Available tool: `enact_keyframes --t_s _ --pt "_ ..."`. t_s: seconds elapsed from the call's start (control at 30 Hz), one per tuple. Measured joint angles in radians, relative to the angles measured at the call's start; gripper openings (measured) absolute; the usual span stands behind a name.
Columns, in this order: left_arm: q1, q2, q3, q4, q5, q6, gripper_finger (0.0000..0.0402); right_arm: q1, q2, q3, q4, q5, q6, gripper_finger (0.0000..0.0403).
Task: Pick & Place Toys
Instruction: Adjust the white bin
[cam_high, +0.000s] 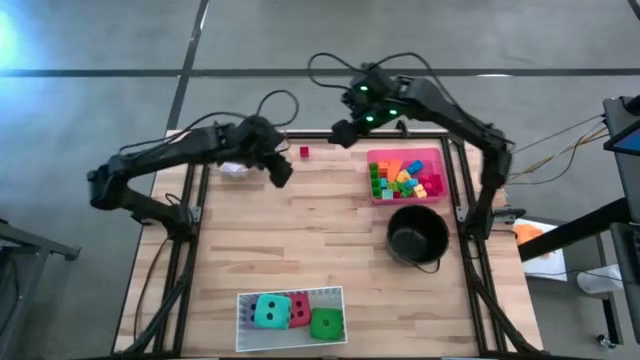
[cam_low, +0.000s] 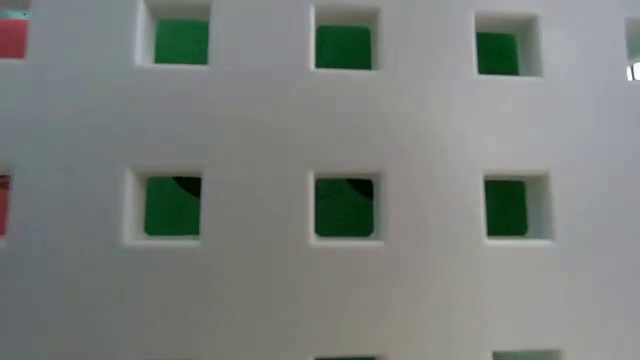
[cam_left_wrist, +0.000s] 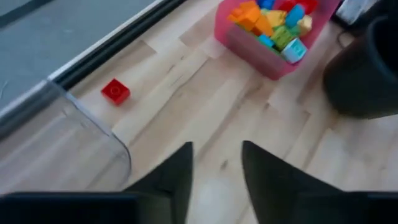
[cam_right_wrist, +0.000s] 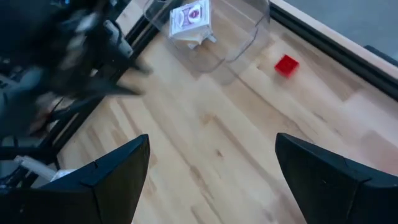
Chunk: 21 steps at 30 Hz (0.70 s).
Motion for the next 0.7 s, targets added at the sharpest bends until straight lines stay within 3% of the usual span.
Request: enact_keyframes --t_s 0.17,0.3,0.5,0.7 --pt "0.060 0.160 0.115 -0.018 0.041 0.127 0.0211 0.002 -0.187 -0.196 0.010 0.047 0.039 0.0338" --pt "0.109 0.297 0.243 -0.088 0.043 0.191 0.0245 0.012 -0.323 -0.347 0.060 0.082 0.103 0.0338" --pt "0.167 0.484 0.429 -0.225 0.044 0.240 0.0255 0.033 -0.489 -0.533 0.173 0.081 0.180 0.0338" --pt "0.214 0.604 0.530 -0.280 0.046 0.271 0.0255 0.035 -0.607 -0.643 0.222 0.081 0.265 0.0338"
